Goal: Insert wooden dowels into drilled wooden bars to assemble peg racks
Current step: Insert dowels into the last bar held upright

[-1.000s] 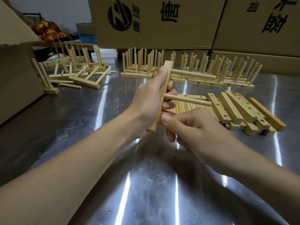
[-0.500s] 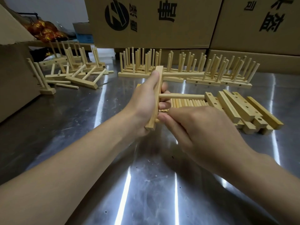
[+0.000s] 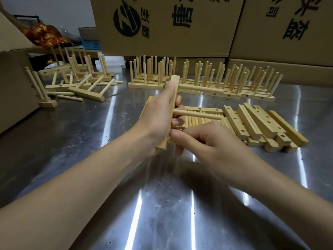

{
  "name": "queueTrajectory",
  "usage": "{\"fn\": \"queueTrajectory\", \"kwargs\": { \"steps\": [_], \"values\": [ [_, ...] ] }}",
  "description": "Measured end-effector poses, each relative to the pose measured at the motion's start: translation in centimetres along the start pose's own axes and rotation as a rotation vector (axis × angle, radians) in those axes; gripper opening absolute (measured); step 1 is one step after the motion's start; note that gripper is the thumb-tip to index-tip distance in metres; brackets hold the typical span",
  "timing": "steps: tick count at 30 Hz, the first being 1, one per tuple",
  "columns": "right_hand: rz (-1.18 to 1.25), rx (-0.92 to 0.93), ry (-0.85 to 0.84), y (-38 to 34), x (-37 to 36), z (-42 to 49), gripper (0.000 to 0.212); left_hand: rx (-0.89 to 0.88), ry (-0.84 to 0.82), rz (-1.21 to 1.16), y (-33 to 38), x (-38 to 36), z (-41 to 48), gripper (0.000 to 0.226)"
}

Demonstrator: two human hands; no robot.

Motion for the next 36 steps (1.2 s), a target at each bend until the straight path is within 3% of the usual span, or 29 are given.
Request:
{"fn": "queueTrajectory", "kwargs": {
  "steps": [5,8,12,17,23,31,36],
  "values": [
    [-0.603,0.166,-0.003,-2.0,0.8,-0.5,0.035,0.090,0.000,-0.120,-0.7,0.2,0.3,0.050],
    [-0.777,0.209,-0.036,-2.6,0.5,-0.3,0.037,0.136,0.017,-0.211,-0.9,0.6,0.5,0.051],
    [-0.651,0.256,0.012,-2.9,-0.6,-0.4,0.030,0.140,0.041,-0.286,-0.6,1.7,0.8,0.050],
    [-0.667,0.228,0.082,-2.9,0.3,-0.4,0.028,0.140,-0.056,-0.321,-0.1,1.3,0.7,0.049],
    [-0.514,0.266,0.135,-3.1,0.5,-0.6,0.024,0.131,-0.127,-0.279,-0.2,0.7,0.7,0.050],
    [-0.642,0.342,0.042,-4.1,0.2,-0.2,0.030,0.106,-0.149,-0.222,-0.1,0.2,0.2,0.050],
    [-0.322,0.200,0.036,-3.1,0.2,-0.1,0.030,0.034,-0.148,-0.087,0.4,-0.3,-0.4,0.048]
  ]
}}
Point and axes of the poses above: each hand's wrist, its own z-axis towards the middle knuckle, its own x-axis out of the back of the hand, y = z × x, the point moved 6 cm from there along z, towards the middle knuckle, and after that the axes turned 12 degrees about x, right-handed, at the moved point
